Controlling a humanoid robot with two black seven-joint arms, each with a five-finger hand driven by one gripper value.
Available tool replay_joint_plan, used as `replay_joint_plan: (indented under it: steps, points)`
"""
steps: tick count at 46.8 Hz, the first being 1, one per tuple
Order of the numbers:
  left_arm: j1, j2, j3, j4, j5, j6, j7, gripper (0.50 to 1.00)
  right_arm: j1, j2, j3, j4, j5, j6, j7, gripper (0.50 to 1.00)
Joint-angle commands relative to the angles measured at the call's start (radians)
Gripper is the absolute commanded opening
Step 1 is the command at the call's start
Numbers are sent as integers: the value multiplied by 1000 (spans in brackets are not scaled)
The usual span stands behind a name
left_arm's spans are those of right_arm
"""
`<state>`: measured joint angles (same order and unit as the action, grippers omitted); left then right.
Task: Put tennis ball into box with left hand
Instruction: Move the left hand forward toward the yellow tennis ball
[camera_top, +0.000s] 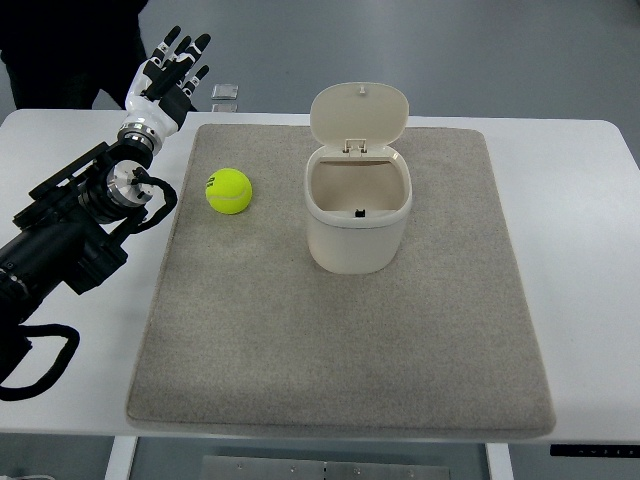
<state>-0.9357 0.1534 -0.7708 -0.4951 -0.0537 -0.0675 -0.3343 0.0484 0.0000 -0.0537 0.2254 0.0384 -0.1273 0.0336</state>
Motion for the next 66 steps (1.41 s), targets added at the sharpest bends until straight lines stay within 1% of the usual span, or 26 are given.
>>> replay_joint_plan:
  steps: [1,10,14,20,26,31,38,52,60,66]
  points:
    - [0,0,1,0,2,0,0,958,-1,0,0,0,0,0,0,901]
    - [-2,0,1,0,9,0,1,960,-1,0,0,0,0,0,0,901]
    - [-3,1,8,0,12,-5,1,973,-1,0,0,0,0,0,0,901]
    - [-9,23,11,3,14,-14,1,977,-1,0,0,0,0,0,0,901]
    - [-29,69,24,0,17,-18,5,977,1,0,0,0,0,0,0,901]
    - [-34,80,48,-9,20,-44,17,977,-1,0,0,0,0,0,0,901]
    - [-41,159,201,-89,26,-52,18,977,1,0,0,0,0,0,0,901]
    - [-72,279,493,-181,26,-67,21,977,-1,0,0,0,0,0,0,901]
    - [-115,311,659,-223,26,-74,21,977,1,0,0,0,0,0,0,901]
    - [-141,316,758,-226,26,-100,21,975,-1,0,0,0,0,0,0,901]
